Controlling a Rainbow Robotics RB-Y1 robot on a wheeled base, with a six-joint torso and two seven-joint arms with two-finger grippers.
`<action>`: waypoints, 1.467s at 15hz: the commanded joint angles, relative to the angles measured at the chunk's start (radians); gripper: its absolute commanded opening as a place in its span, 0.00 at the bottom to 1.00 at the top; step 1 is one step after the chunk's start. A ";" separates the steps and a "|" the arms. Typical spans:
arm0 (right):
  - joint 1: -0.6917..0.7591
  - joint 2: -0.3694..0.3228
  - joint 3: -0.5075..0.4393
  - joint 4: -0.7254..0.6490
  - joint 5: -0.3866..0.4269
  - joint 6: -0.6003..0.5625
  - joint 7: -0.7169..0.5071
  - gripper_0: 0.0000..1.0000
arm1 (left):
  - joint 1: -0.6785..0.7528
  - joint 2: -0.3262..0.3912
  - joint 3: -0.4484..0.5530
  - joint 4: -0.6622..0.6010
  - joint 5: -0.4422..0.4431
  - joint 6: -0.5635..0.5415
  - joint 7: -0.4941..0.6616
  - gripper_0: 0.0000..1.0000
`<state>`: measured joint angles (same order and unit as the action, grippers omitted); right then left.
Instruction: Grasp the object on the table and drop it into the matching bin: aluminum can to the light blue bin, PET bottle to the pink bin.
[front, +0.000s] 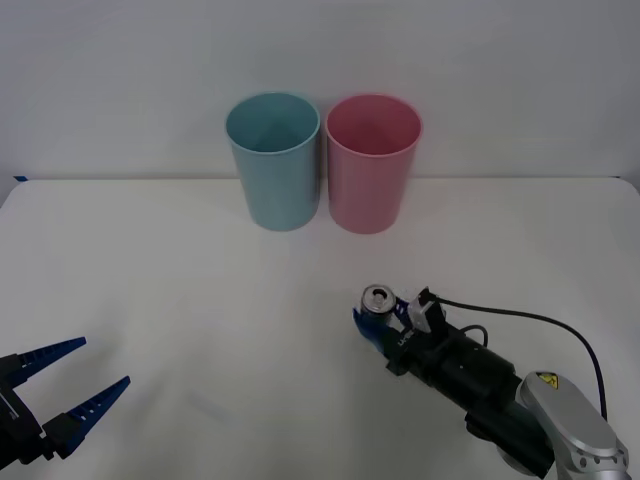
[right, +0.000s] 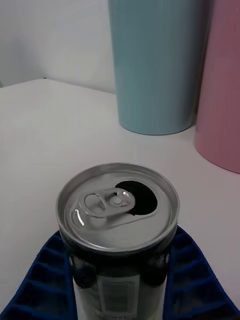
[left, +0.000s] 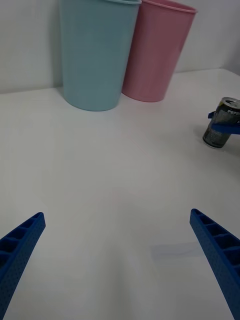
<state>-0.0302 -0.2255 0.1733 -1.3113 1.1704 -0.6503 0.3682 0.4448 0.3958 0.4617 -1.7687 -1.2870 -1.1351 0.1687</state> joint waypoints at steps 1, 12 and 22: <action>0.001 0.000 0.000 0.000 -0.015 -0.002 0.000 0.00 | 0.000 0.000 0.000 0.000 0.000 0.000 0.000 1.00; 0.073 -0.091 -0.017 -0.183 -0.104 0.003 -0.057 0.00 | 0.000 0.000 0.000 0.000 0.000 0.000 0.000 1.00; 0.081 -0.183 -0.041 -0.405 -0.137 -0.006 -0.353 0.00 | 0.000 0.000 0.000 0.000 0.000 0.000 0.000 1.00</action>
<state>0.0565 -0.4019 0.1320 -1.7040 1.0338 -0.6580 0.0387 0.4449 0.3958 0.4617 -1.7687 -1.2870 -1.1351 0.1687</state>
